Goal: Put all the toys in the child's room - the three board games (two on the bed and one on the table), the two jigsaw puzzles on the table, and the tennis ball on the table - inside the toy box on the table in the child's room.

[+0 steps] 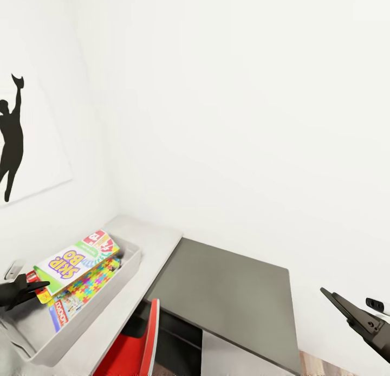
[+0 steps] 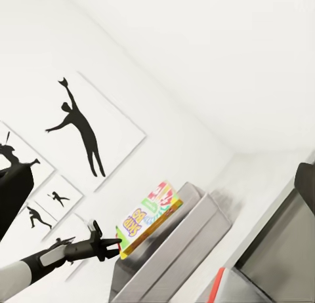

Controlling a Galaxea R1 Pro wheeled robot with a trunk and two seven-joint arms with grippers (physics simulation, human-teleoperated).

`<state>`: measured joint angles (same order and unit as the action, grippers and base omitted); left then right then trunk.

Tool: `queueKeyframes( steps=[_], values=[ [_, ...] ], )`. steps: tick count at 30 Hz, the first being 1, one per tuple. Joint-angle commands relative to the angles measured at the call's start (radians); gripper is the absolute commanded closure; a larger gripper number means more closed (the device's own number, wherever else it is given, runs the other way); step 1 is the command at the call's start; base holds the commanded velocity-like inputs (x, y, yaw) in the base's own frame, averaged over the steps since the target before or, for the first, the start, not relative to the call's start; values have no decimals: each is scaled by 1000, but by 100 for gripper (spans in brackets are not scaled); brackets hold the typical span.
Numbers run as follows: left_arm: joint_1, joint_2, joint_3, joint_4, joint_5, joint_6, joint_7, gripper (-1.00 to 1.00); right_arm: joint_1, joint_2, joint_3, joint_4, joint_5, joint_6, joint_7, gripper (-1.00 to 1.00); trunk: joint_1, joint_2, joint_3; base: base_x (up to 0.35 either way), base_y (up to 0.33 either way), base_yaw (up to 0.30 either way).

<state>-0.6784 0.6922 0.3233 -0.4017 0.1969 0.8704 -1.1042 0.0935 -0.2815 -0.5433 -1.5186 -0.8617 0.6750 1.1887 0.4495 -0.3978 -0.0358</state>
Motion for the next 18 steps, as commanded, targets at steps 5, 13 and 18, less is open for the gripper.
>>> queueKeyframes(
  steps=[5,13,18],
  values=[
    [-1,0,2,0,1,4,-3,100,0,-1,0,0,-7,8,-1,-100,0,-2,-6,-56,0,0],
    [-1,-1,3,-4,1,5,-2,100,0,-1,0,0,-7,8,-1,-100,0,-2,-17,-10,0,0],
    [-1,-2,3,-5,1,5,0,100,0,-1,0,-1,-7,8,-1,-100,0,-2,-25,0,0,0]
  ],
)
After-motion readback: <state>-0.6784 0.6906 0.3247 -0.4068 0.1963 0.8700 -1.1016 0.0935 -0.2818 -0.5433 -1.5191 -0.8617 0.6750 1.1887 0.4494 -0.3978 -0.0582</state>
